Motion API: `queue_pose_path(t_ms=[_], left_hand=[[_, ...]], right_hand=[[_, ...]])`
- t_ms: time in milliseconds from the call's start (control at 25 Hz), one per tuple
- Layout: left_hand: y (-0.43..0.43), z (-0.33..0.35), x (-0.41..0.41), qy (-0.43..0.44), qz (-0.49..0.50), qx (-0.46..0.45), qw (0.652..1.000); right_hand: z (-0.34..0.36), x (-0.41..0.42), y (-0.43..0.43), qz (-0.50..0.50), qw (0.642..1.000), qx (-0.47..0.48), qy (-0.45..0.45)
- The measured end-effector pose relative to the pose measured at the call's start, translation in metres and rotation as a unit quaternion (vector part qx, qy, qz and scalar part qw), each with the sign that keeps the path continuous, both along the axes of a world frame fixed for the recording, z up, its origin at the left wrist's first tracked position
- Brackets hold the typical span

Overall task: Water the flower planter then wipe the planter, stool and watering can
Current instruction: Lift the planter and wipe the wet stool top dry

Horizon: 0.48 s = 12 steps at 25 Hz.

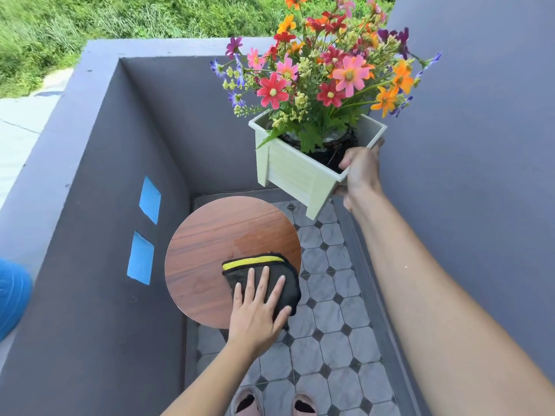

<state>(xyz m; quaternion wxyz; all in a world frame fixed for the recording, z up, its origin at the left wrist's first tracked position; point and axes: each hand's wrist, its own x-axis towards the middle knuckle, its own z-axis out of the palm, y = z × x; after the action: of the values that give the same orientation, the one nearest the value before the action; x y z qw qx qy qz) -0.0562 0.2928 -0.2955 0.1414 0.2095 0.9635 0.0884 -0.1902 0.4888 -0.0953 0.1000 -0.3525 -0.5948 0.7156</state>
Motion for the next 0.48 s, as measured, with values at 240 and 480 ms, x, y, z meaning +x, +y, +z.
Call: queue_pose_path(t_ms=[240,480], left_hand=[[0.035,0.000,-0.034,-0.033,-0.020,-0.020,0.999],[0.066,0.003,-0.083,0.000,0.016,0.004,1.000]], right_hand=[[-0.007,-0.011,0.010,-0.003,1.000,0.009,-0.005],[-0.010,-0.022,0.015,-0.003,1.000,0.006,-0.010]])
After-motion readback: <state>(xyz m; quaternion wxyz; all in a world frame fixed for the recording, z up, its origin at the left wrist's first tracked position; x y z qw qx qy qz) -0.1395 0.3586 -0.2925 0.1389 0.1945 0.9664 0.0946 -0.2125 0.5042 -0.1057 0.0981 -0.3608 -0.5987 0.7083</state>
